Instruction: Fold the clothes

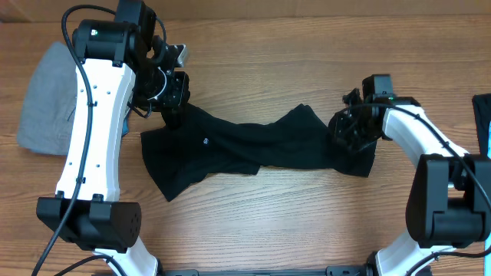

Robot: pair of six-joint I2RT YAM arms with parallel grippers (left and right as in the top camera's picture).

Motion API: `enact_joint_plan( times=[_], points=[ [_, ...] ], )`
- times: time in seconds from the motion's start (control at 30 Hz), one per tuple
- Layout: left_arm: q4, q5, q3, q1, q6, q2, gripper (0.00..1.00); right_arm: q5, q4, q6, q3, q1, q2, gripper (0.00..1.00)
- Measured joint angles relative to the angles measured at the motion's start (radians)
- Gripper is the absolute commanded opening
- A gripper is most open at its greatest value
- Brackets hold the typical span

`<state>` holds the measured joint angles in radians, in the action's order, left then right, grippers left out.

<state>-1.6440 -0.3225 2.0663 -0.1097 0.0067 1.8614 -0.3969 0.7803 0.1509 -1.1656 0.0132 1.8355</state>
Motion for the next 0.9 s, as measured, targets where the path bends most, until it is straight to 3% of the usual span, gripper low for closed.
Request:
enact_joint_plan(
  times=[0.3,0.5,0.53,0.57,0.6,0.73,0.9],
  points=[
    [0.003,0.0,0.0,0.0,0.0,0.0,0.07,-0.072,-0.01,-0.05,-0.254,0.075,-0.121,0.04],
    [0.002,0.0,0.0,0.0,0.0,0.0,0.09,0.171,0.343,-0.024,-0.309,0.106,-0.194,0.05],
    [0.001,0.0,0.0,0.0,0.0,0.0,0.09,0.233,0.41,0.006,-0.304,0.111,-0.19,0.15],
    [0.002,0.0,0.0,0.0,0.0,0.0,0.09,0.29,0.475,0.035,-0.296,0.116,-0.186,0.34],
    [0.002,0.0,0.0,0.0,0.0,0.0,0.09,0.332,0.513,0.062,-0.286,0.119,-0.183,0.4],
    [0.011,0.0,0.0,0.0,0.0,0.0,0.1,0.433,0.558,0.12,-0.264,0.131,-0.181,0.47],
    [0.015,0.0,0.0,0.0,0.0,0.0,0.11,0.408,0.479,0.135,-0.261,0.131,-0.181,0.5]
  ],
)
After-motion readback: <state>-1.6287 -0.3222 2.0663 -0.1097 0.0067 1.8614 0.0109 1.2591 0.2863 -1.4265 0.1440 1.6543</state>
